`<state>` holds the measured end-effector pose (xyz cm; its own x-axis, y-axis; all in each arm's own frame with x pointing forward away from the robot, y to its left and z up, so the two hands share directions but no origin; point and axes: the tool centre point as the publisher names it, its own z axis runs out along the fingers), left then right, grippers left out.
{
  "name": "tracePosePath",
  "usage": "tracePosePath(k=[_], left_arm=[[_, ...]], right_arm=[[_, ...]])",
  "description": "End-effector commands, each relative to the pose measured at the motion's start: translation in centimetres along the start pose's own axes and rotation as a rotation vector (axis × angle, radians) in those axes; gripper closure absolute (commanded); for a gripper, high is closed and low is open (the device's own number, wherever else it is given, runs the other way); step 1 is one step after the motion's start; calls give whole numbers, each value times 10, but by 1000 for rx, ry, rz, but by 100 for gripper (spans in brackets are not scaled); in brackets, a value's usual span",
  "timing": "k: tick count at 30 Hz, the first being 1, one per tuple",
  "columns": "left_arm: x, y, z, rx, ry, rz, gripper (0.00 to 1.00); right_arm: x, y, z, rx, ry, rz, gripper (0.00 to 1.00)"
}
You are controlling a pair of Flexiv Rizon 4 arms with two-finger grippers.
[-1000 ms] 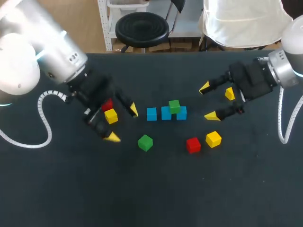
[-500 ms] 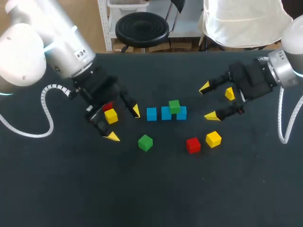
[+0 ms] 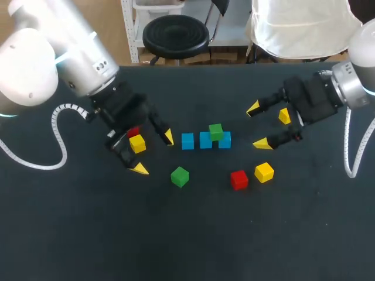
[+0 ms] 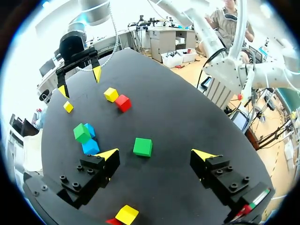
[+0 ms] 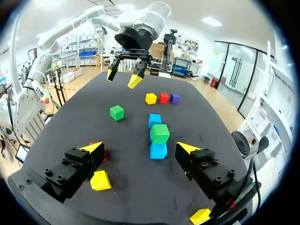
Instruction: Place the blue cubes, place green cubes on the blue cubes, place the yellow cubes on the green cubes, then place the red cubes on the yellow cubes, and place purple cube on the red cubes.
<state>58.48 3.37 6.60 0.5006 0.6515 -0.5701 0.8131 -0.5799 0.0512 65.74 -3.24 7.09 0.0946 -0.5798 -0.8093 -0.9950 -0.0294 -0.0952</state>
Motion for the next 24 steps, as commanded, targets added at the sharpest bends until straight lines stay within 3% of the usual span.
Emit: tracePosePath(k=[1,15,24], left_arm=[[-10,-3,12,38,39,36,0],[-3,-19,23,88,39,32,0],[-2,7,41,52,40,62,0]], right_arm=[[0,1,0,2,-1,-1,0],[0,1,0,2,-1,-1,0],[0,1,0,2,-1,-1,0]])
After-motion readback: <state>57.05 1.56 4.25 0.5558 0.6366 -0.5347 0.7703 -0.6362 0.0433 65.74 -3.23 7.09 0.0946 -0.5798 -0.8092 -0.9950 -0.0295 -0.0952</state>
